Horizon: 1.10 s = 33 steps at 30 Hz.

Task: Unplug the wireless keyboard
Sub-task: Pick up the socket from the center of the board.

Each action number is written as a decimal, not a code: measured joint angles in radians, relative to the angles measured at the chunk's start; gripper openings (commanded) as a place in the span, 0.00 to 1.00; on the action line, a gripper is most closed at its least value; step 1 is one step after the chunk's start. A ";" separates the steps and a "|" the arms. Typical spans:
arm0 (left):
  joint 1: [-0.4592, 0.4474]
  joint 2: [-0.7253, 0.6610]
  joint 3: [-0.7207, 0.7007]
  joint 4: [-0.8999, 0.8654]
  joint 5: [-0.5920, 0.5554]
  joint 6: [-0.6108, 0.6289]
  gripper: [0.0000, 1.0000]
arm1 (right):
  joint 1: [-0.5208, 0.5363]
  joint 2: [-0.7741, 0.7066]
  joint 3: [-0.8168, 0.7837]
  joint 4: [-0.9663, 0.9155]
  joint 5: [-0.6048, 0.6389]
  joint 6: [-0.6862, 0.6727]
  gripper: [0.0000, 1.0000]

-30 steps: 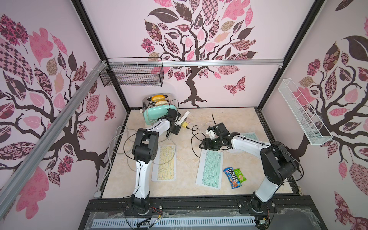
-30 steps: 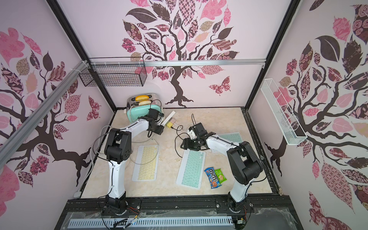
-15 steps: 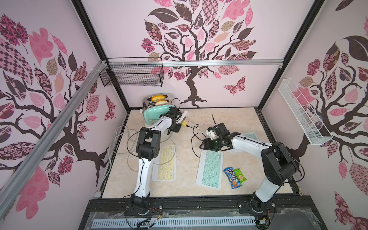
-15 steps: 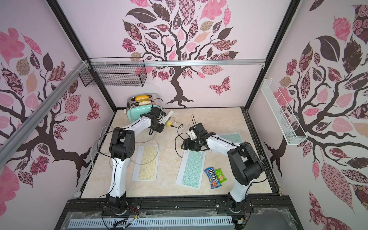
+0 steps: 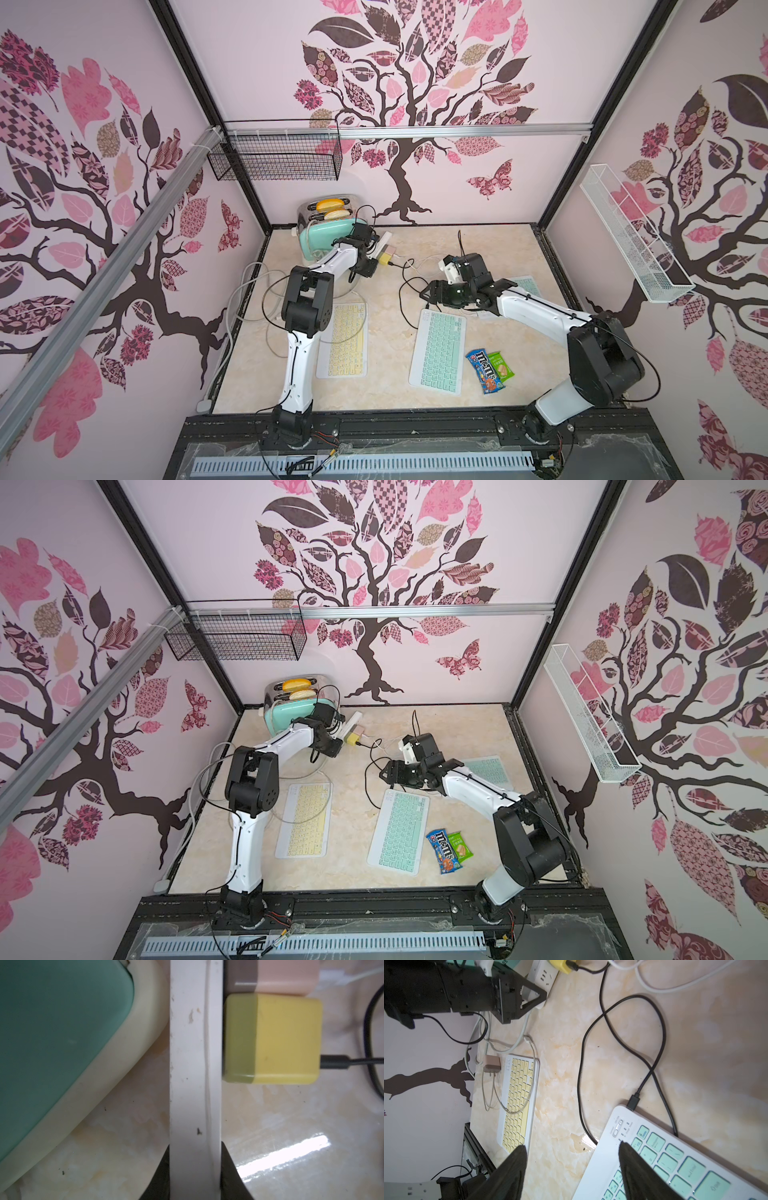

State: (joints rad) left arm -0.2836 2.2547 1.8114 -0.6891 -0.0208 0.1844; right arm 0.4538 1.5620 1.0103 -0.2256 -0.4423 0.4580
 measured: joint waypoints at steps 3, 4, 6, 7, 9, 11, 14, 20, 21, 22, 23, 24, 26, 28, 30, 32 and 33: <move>-0.006 -0.043 -0.009 -0.013 -0.002 -0.002 0.00 | -0.043 -0.003 -0.008 0.057 -0.021 0.057 0.73; -0.009 -0.054 -0.009 -0.015 -0.003 -0.003 0.00 | -0.055 -0.003 -0.010 0.070 -0.027 0.069 0.73; -0.016 -0.088 -0.009 -0.018 -0.010 -0.005 0.00 | -0.079 -0.002 -0.010 0.092 -0.039 0.097 0.73; -0.020 -0.104 -0.009 -0.019 -0.013 -0.005 0.00 | -0.087 -0.001 -0.009 0.099 -0.045 0.104 0.73; -0.028 -0.140 -0.010 -0.025 -0.020 -0.009 0.00 | -0.095 0.005 -0.006 0.112 -0.062 0.128 0.73; -0.036 -0.171 -0.013 -0.031 -0.024 -0.014 0.00 | -0.094 0.018 -0.003 0.137 -0.078 0.160 0.73; -0.050 -0.217 -0.033 -0.042 -0.035 -0.027 0.00 | -0.091 0.045 -0.003 0.196 -0.102 0.229 0.73; -0.076 -0.277 -0.090 -0.066 -0.036 -0.076 0.00 | -0.074 0.113 -0.002 0.335 -0.127 0.356 0.73; -0.078 -0.286 -0.103 -0.068 -0.034 -0.087 0.00 | -0.071 0.121 -0.001 0.349 -0.127 0.369 0.73; -0.080 -0.294 -0.116 -0.071 -0.031 -0.098 0.00 | -0.068 0.127 0.005 0.359 -0.127 0.377 0.73; -0.080 -0.299 -0.124 -0.075 -0.029 -0.107 0.00 | -0.064 0.132 0.011 0.367 -0.125 0.383 0.73; -0.081 -0.304 -0.132 -0.077 -0.025 -0.115 0.00 | -0.063 0.137 0.020 0.375 -0.124 0.385 0.73; -0.081 -0.312 -0.145 -0.080 -0.018 -0.134 0.00 | -0.056 0.142 0.041 0.383 -0.116 0.383 0.74; -0.080 -0.317 -0.147 -0.089 -0.014 -0.155 0.00 | -0.047 0.144 0.062 0.390 -0.105 0.380 0.74; -0.080 -0.327 -0.152 -0.090 -0.006 -0.174 0.00 | -0.034 0.146 0.077 0.403 -0.095 0.384 0.75; -0.080 -0.340 -0.159 -0.091 0.006 -0.194 0.00 | -0.014 0.155 0.085 0.428 -0.085 0.397 0.75; -0.080 -0.346 -0.161 -0.092 0.011 -0.205 0.00 | 0.000 0.164 0.090 0.444 -0.080 0.410 0.76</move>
State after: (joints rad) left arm -0.3637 1.9087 1.6501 -0.7807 -0.0097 -0.0204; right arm 0.4541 1.7264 1.1000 0.2180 -0.5228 0.8680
